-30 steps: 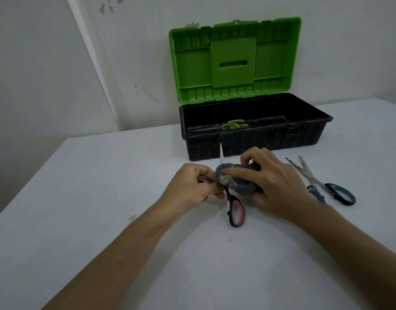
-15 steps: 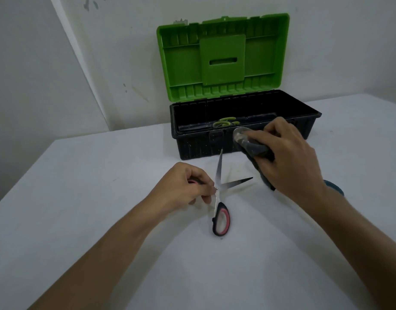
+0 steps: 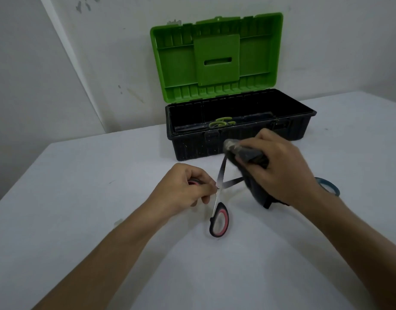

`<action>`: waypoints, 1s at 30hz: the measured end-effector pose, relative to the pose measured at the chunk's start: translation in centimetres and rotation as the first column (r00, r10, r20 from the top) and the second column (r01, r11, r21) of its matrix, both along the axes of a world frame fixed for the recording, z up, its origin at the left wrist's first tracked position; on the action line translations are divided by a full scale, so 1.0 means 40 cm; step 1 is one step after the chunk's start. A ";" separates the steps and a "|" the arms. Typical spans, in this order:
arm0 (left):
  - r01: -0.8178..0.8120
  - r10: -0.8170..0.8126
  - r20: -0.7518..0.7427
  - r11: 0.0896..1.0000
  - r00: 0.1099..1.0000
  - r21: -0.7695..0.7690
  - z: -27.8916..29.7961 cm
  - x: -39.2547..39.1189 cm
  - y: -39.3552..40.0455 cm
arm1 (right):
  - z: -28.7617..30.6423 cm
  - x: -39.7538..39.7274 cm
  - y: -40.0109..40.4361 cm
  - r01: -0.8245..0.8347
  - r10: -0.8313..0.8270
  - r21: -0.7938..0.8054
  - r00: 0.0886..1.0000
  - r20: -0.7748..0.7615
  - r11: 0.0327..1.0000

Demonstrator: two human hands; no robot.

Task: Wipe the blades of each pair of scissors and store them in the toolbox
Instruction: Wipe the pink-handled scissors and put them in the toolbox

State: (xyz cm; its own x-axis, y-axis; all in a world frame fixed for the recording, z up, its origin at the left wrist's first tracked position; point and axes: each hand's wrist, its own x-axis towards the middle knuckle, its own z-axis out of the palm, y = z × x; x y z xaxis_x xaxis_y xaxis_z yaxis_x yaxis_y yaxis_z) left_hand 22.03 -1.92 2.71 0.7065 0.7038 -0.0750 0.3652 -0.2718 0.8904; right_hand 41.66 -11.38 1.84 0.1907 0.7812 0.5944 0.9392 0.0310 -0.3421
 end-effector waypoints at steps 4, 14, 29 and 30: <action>-0.032 0.033 0.021 0.998 0.999 -0.051 -0.006 -0.003 0.004 | -0.024 -0.063 0.007 -0.118 0.127 -0.097 0.988 0.087 0.988; -0.100 0.114 0.087 0.983 0.990 -0.153 -0.001 -0.004 0.012 | -0.022 -0.026 -0.012 -0.132 0.131 0.019 0.990 0.049 0.991; -0.197 0.197 0.123 0.980 0.973 -0.014 -0.008 -0.009 0.020 | -0.045 -0.024 0.011 -0.107 0.109 -0.023 0.986 0.127 0.994; -0.217 0.206 0.120 0.973 0.971 0.083 -0.009 -0.014 0.021 | -0.045 -0.012 0.016 -0.061 0.060 0.001 0.992 0.111 0.998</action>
State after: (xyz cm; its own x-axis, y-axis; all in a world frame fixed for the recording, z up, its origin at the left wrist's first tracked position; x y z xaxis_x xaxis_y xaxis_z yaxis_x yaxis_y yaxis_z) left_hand 21.48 -1.06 2.36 0.5407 0.8384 0.0689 0.3253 -0.2840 0.9019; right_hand 41.20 -10.74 0.04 0.0762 0.7867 0.6126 0.9676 0.0901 -0.2360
